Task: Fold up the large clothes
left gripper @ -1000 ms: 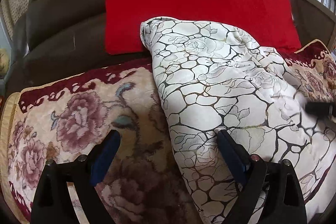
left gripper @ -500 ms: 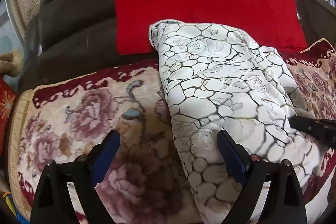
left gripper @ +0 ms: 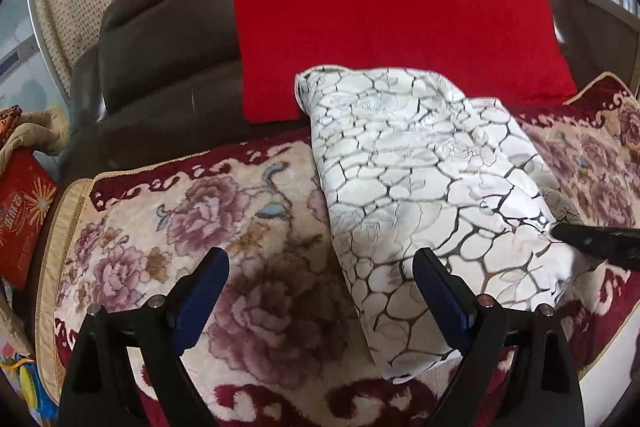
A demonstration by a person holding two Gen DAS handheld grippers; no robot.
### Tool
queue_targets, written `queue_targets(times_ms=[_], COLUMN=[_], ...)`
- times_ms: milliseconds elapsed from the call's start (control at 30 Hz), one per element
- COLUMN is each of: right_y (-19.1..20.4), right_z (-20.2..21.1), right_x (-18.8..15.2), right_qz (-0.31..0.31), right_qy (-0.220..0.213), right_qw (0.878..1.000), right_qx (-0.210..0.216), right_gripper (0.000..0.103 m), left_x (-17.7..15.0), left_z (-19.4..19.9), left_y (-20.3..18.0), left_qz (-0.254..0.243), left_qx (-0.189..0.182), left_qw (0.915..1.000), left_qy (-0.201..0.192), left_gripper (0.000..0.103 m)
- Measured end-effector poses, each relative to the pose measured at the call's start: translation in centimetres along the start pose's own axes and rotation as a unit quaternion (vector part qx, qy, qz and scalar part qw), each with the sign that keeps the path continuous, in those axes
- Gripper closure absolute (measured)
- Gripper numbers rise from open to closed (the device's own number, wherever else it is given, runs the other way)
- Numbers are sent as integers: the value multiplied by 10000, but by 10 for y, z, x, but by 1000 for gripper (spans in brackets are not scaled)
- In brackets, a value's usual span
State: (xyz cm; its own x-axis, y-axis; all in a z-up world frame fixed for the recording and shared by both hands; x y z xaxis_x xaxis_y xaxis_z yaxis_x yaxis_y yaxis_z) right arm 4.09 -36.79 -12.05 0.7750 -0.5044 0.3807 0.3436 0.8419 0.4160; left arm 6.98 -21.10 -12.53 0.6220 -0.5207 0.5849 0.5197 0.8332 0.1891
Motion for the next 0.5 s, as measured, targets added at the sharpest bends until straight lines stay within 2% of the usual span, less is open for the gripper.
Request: queue_targets(times_ms=[67,133,367,500], right_y=[-8,-9,-11,-11], right_z=[-18,-24,-14,7], right_x=[-2,-3,0,1], right_qz=[-69,-32,-123,-91], right_qy=[115,37,203,10], right_qw=[9999,10000,9996,9990], right_qx=[-62,-41,163,430], right_gripper=[94,94,95,94], left_x=[-6,-12,-10,-9], left_z=[-17,-30,-23,-7], left_y=[-6,-9,-3,2], left_qz=[-136,-215,-170,-176], left_qx=[78,158,194,325], left_qw=[9995,9987,9992,9992], left_qy=[279,445,322,149], left_gripper=[10,10,10,10])
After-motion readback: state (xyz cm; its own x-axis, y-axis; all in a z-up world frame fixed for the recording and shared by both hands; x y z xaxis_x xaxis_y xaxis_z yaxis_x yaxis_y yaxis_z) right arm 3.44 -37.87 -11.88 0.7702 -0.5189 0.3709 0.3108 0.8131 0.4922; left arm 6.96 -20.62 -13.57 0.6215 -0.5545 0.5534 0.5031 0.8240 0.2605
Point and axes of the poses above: each gripper's, at about its wrist camera, not at the fingertips, and z roughly against the way its jaws point, y to its left, x to its top, the point moved 5 cm from there along -z, roughly the way its jaws point, and after that the axes turned 7 degrees about y, right-handed, at the moved point
